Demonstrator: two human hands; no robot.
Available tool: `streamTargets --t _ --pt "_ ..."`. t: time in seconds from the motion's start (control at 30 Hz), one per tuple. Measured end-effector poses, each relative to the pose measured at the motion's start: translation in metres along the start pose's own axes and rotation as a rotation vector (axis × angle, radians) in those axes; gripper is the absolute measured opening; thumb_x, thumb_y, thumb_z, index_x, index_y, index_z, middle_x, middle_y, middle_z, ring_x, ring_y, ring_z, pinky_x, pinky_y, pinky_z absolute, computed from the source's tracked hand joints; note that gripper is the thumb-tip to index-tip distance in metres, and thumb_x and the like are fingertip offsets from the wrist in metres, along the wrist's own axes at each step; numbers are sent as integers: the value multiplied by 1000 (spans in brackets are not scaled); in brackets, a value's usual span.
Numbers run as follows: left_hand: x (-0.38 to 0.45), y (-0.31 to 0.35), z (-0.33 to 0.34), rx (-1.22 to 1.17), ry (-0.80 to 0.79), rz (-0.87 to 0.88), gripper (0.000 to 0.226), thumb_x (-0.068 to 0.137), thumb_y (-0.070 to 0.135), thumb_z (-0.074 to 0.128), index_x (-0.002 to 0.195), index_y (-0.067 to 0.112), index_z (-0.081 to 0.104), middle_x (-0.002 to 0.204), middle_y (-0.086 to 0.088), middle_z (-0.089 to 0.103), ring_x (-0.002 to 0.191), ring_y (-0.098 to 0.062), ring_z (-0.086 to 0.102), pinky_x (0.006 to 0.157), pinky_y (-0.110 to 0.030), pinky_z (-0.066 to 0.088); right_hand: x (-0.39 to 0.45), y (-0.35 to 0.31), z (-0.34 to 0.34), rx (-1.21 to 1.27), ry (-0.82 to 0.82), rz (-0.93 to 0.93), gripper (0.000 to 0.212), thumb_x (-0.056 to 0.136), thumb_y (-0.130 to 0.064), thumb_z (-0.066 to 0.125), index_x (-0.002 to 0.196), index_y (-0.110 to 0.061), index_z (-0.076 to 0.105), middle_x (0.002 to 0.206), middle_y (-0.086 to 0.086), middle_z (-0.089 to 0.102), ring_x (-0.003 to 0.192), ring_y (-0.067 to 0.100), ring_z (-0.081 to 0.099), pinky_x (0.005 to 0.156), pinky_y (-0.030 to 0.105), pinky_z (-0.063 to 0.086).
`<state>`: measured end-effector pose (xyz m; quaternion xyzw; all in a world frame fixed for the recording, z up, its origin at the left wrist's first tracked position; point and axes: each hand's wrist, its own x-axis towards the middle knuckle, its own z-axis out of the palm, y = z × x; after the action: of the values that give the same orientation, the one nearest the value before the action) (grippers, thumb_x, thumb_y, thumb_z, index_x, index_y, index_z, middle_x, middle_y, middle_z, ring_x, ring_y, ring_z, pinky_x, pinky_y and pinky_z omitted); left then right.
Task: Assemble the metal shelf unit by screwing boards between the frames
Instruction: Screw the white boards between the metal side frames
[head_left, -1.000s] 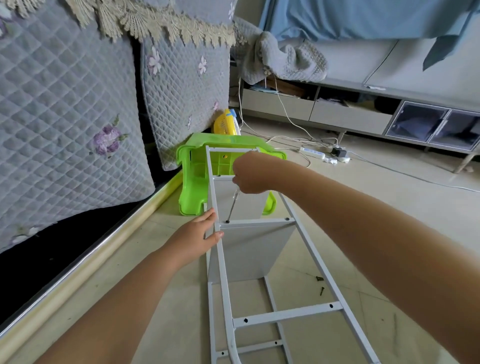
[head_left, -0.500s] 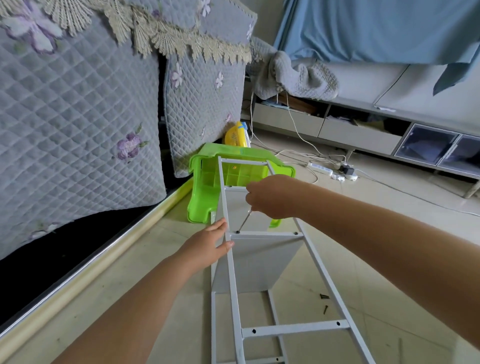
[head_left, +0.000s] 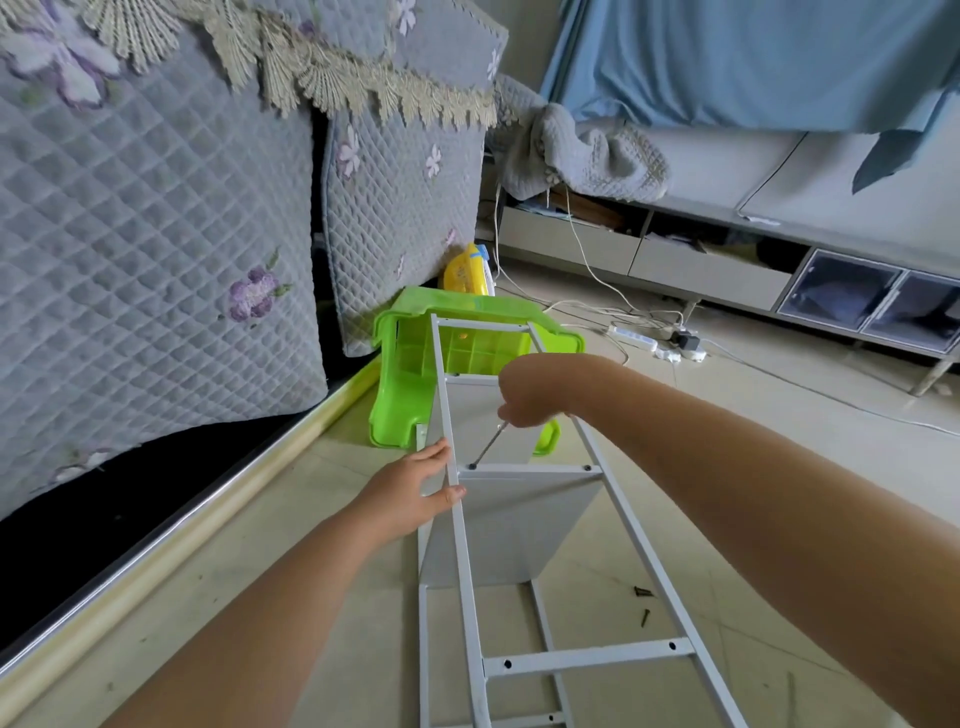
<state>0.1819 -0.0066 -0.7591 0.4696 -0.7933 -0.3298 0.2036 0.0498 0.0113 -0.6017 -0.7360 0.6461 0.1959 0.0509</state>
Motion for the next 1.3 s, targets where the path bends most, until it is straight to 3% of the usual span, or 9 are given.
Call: streamTargets --t 0.1,0.23,0.43,0.63,0.73,0.83,0.9,1.1,1.3 --pt "1 -1 -1 4 -12 4 63 91 31 56 145 16 28 153 11 17 139 -2 20 107 -13 17 -4 -7 7 -317 122 -191 25 95 -15 42 109 -2 59 106 9 61 97 25 57 73 28 43" --pt "-1 0 -2 17 -26 -1 64 91 32 57 145 15 28 153 10 19 140 -4 21 108 -15 16 -3 -10 6 -486 189 -280 18 93 -13 46 101 -6 60 72 0 48 77 21 47 65 27 38" --pt "0 -1 0 -25 -7 -5 62 91 29 57 144 14 29 153 10 19 139 -4 22 104 -11 16 8 -10 4 -103 106 -41 21 93 -15 43 80 -3 55 59 0 37 64 22 44 58 23 40" --pt "-1 3 -3 -29 -11 -7 62 92 29 54 145 14 27 154 9 16 140 -4 19 107 -15 16 16 -5 1 388 -121 247 32 95 -3 29 63 -6 33 29 1 43 39 13 23 41 18 19" --pt "-3 5 -5 -36 -34 -11 63 92 30 55 146 14 25 154 9 15 141 -5 18 110 -17 15 7 -8 -2 143 -104 135 25 96 -13 36 78 -2 50 51 5 50 36 13 45 40 15 32" --pt "-2 4 -6 -49 -52 -19 65 92 31 56 146 14 25 155 9 14 141 -5 17 111 -19 15 -1 -6 0 -202 7 -37 29 96 -22 43 111 -1 55 103 8 59 97 25 58 74 26 42" --pt "-1 3 -5 -60 -52 -19 65 91 31 56 146 14 25 155 9 14 141 -5 17 112 -21 14 -4 -8 2 -379 85 -155 29 97 -22 41 113 -4 56 110 10 59 103 26 56 74 29 41" --pt "1 -4 6 -125 -15 -7 63 93 27 54 146 14 24 154 10 14 141 -4 16 110 -17 14 3 -8 3 -548 170 -258 27 97 -25 39 102 -7 59 83 4 54 90 27 55 65 27 34" --pt "2 -4 9 -129 -10 13 62 93 26 54 146 13 24 154 8 14 141 -3 15 107 -13 13 12 -24 -5 -160 47 -9 28 93 -9 38 68 -2 47 59 1 40 56 15 43 41 17 35"
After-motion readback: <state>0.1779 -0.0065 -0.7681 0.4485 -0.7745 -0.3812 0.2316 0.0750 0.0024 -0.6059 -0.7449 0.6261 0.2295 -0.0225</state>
